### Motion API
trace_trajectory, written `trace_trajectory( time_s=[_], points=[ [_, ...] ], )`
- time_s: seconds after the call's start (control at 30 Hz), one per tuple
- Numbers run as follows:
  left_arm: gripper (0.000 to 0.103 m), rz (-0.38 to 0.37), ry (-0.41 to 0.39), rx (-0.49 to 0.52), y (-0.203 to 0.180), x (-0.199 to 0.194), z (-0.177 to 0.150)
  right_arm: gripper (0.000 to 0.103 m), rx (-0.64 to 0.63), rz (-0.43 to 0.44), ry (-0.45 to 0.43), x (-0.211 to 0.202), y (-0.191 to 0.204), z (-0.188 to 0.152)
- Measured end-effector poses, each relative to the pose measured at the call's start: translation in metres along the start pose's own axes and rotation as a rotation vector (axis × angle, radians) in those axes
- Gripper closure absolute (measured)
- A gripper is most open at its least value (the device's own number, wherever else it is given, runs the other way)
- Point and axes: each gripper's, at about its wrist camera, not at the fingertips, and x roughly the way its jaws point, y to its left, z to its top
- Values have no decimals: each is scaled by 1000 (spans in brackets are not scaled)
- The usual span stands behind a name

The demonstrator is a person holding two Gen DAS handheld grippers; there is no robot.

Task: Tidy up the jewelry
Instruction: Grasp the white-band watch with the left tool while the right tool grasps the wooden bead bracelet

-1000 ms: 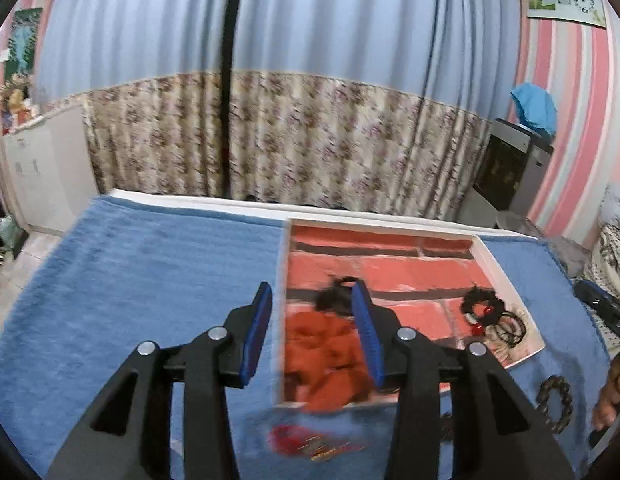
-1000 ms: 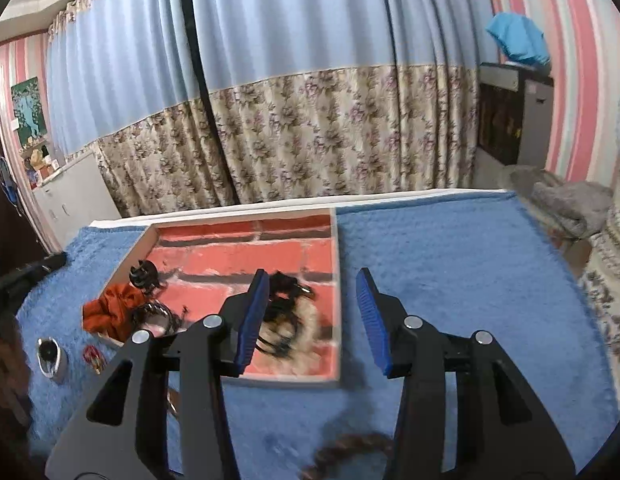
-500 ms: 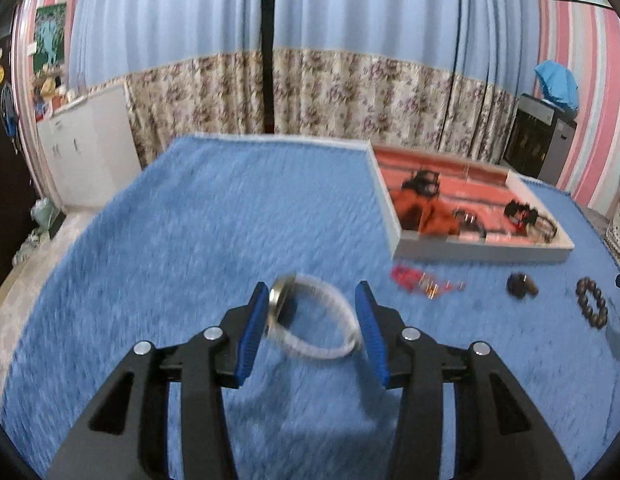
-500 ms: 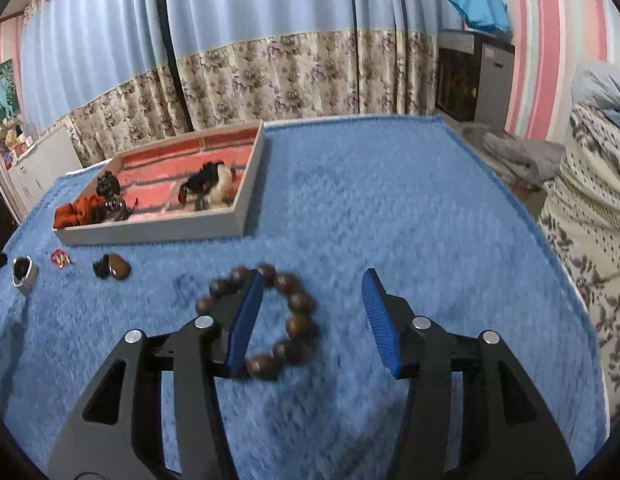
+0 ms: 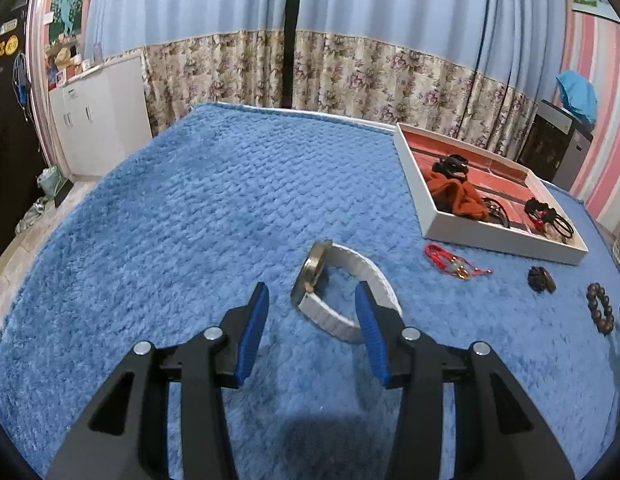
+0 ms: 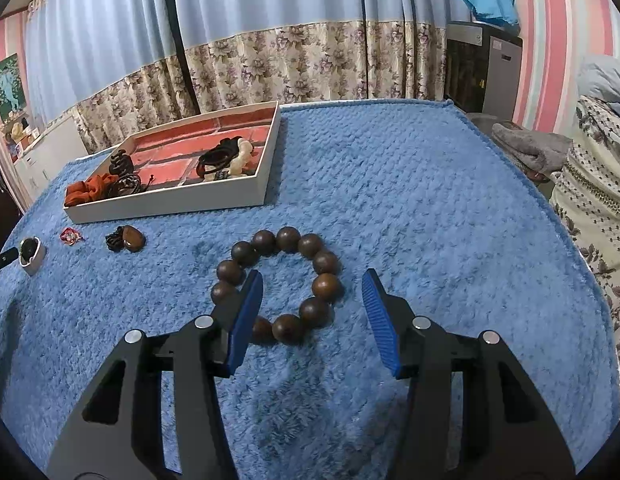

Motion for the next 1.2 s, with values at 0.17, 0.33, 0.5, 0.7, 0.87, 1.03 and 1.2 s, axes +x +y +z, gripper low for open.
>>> trace_trajectory(
  time_s=[0.17,0.33,0.5,0.7,0.87,1.03,1.2],
  points=[
    [58,16,35,25,-4,22,3,51,-2,0,0,1,3,2],
    [58,33,56,19,4,39,11,51,3,-1,12,8,1,6],
    [59,25,72,26,4,49,13,51,11,-7,48,28,-3,12],
    [71,12,86,55,-3,56,15,51,25,-21,95,50,-12,14],
    [73,12,91,58,-6,60,16,51,-16,-21,125,62,-6,18],
    [74,7,102,64,-7,62,15,55,-31,-30,148,67,-3,16],
    [74,30,100,90,-13,62,14,75,-15,-35,141,65,-8,15]
  ],
)
